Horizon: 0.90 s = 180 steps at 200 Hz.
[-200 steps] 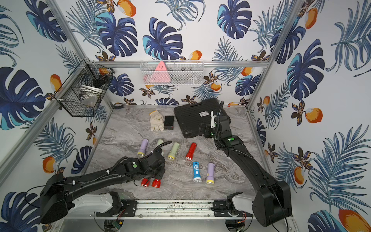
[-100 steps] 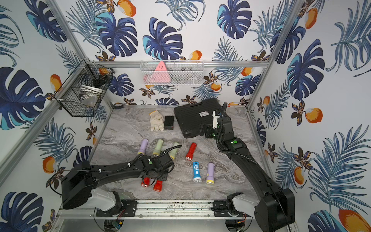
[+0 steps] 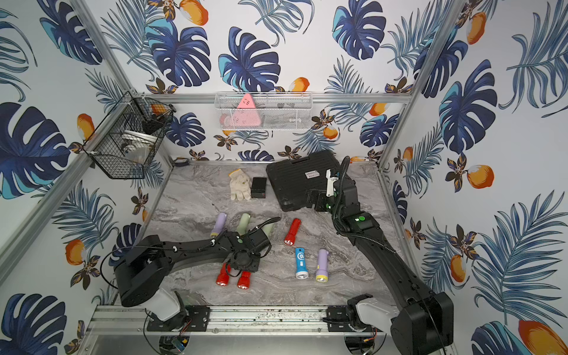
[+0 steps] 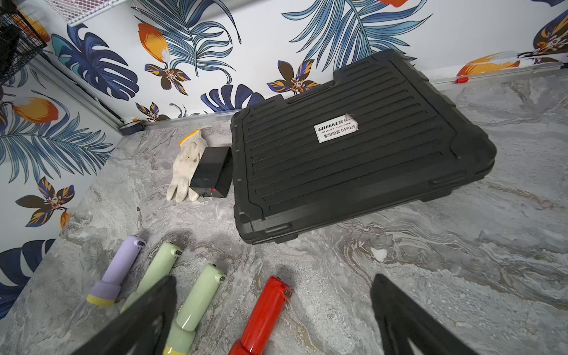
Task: Close the plug at the bottom of the flashlight
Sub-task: Place the flashlight at the center of the board.
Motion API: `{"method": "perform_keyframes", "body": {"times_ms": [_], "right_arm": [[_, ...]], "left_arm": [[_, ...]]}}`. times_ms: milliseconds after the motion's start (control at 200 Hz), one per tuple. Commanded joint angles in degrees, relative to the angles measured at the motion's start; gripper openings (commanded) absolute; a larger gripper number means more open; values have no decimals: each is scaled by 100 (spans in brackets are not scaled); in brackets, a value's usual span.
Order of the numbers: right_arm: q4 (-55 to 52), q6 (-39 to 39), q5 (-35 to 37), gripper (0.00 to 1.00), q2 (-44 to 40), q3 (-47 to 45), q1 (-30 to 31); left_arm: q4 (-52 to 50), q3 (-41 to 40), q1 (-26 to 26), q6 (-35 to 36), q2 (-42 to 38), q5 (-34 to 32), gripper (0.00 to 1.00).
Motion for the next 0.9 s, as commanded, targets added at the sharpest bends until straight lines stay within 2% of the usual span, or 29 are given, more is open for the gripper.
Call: {"method": "perform_keyframes", "body": {"times_ms": [0,130,150,190,210,310,330,355,666,896], "right_arm": [[108,-17,37,100,37,11,-1],[88,-17,1,100,88,27,-5],[93,-18,-2,100,92,25,2],[87,-18,-13,100,86,24,-2],[86,-26,-10,100,85,21,2],[93,-5,50,100,65,-1,-2],[96,-1,82,100,66,-10,1],[96,16,116,100,74,-18,-4],[48,83,118,100,213,-51,-17],[-164,412,431,100,53,-145,-239]], "left_arm": [[94,-57,31,29,48,82,23],[119,-104,40,-6,75,109,37],[114,-95,40,2,69,103,44],[98,-77,40,15,51,93,48],[92,-65,45,18,41,92,55],[16,21,48,69,-44,57,62],[-16,58,49,92,-62,42,75],[-68,117,49,126,-87,5,79],[-396,857,102,589,-700,-226,80],[364,934,86,636,-791,318,80]]}}
